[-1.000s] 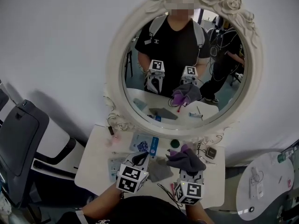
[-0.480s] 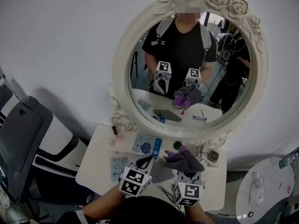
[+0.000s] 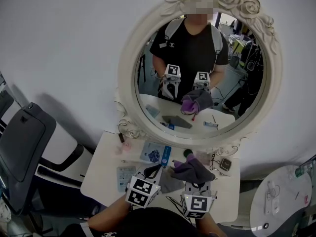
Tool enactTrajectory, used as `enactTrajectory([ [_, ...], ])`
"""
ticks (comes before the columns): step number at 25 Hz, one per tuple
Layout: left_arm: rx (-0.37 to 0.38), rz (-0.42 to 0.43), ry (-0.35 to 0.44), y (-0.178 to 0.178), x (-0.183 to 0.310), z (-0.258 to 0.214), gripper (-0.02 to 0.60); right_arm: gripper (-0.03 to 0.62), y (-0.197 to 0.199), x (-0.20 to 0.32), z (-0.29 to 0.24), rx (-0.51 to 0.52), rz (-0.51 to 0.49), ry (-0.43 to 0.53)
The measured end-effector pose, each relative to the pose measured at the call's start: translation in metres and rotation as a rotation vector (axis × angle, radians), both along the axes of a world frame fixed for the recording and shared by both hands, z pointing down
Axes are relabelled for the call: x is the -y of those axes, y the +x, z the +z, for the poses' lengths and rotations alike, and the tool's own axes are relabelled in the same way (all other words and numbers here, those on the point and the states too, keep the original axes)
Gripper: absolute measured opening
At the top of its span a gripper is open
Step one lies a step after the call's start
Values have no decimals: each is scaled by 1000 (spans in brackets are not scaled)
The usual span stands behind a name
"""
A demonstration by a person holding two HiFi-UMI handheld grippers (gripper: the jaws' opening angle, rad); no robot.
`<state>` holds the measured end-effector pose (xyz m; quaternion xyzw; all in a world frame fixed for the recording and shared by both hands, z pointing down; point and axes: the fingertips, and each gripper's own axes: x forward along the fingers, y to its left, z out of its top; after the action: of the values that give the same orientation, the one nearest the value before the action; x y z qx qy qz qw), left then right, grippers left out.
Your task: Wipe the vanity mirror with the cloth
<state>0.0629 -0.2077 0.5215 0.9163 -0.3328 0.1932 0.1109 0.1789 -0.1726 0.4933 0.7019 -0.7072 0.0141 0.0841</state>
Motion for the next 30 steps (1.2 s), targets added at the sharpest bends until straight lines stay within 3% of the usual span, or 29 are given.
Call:
enactTrajectory([
  [5, 1, 2, 7, 0, 0, 0, 6, 40, 1, 1, 6, 72, -9, -46],
  [14, 2, 8, 3, 0, -2, 0, 6, 40, 2, 2, 12, 113, -5, -51],
  [22, 1, 1, -3, -3, -2, 2, 6, 41, -5, 4, 24, 85, -37, -97],
  [30, 1, -1, -7, -5, -1, 3, 6, 40, -8, 4, 20, 84, -39, -81],
])
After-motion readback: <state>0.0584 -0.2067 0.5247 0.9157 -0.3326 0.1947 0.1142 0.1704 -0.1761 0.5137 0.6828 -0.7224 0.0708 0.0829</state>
